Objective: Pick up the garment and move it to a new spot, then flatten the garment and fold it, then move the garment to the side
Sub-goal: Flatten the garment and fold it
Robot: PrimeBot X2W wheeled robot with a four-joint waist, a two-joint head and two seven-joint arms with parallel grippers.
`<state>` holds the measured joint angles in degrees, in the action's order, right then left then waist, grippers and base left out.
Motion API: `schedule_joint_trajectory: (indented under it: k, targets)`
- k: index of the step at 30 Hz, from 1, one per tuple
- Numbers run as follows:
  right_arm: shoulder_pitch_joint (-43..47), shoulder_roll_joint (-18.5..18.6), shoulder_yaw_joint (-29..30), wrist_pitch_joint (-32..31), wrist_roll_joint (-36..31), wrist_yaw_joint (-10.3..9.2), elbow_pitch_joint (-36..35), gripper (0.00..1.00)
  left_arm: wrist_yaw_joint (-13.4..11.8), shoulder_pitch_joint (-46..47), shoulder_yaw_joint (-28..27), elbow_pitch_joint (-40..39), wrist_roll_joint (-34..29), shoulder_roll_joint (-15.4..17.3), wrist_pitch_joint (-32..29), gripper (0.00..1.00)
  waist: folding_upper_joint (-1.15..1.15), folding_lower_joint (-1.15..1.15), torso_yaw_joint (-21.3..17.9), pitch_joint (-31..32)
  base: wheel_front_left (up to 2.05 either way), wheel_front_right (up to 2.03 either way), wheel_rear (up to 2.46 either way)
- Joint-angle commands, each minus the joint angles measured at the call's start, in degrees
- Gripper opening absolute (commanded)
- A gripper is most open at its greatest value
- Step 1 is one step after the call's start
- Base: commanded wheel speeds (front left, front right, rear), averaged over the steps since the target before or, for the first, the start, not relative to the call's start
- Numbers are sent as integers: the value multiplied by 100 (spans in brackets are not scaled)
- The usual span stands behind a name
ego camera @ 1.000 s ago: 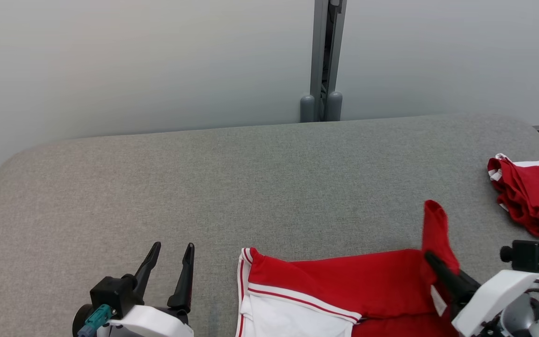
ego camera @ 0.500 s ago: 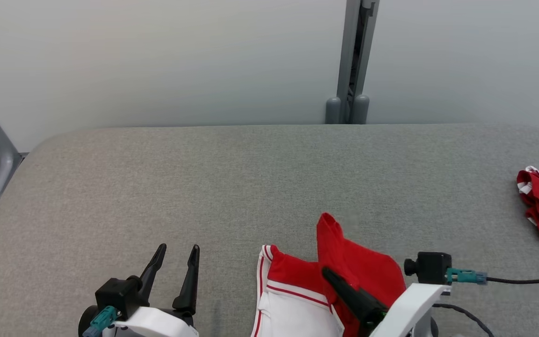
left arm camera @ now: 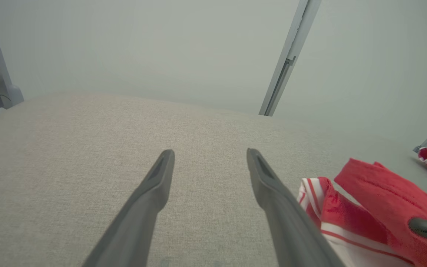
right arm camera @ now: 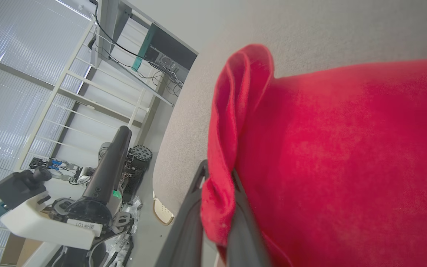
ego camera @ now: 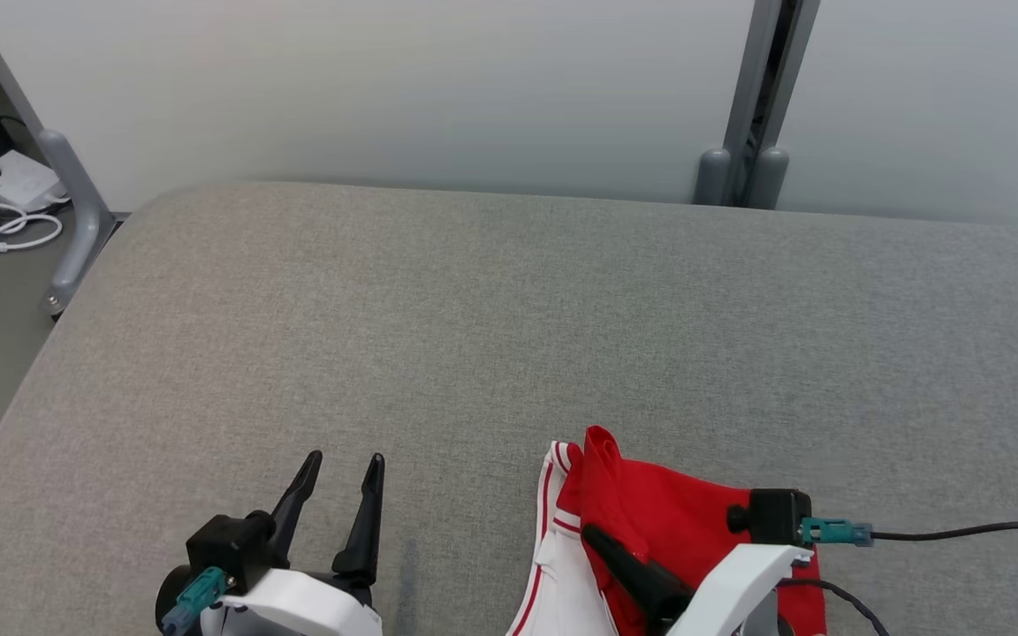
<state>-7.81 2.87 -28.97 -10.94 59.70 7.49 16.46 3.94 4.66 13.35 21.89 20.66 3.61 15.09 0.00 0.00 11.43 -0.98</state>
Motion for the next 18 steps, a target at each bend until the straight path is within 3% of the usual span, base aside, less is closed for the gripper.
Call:
schedule_joint_trajectory:
  k: [1,6,7,8,9,10,18]
  targets:
    - [-105,15,-76,81,87,-1,93,0,11,106,-28,-2,-35,26,13,100,0,0,82,-90,0,0,0]
    - [-292,17,-339,222,271,-1,400,0,47,183,-42,0,-57,8,13,100,0,0,132,-188,0,0,0]
    - [-339,19,-392,251,310,-1,477,4,48,191,-41,7,-59,6,13,100,0,0,137,-203,0,0,0]
    - [-387,17,-437,280,343,-1,563,30,52,201,-38,14,-59,0,13,100,0,0,141,-217,0,0,0]
    - [-422,19,-470,306,371,-1,637,82,58,212,-39,20,-59,-5,13,100,0,0,144,-228,0,0,0]
    - [-449,19,-524,304,443,-1,714,100,65,219,-39,28,-62,-5,13,100,0,0,144,-238,0,0,0]
    - [-625,18,-987,404,708,-1,893,100,84,305,-63,89,-65,-27,13,100,0,0,116,-250,0,0,0]
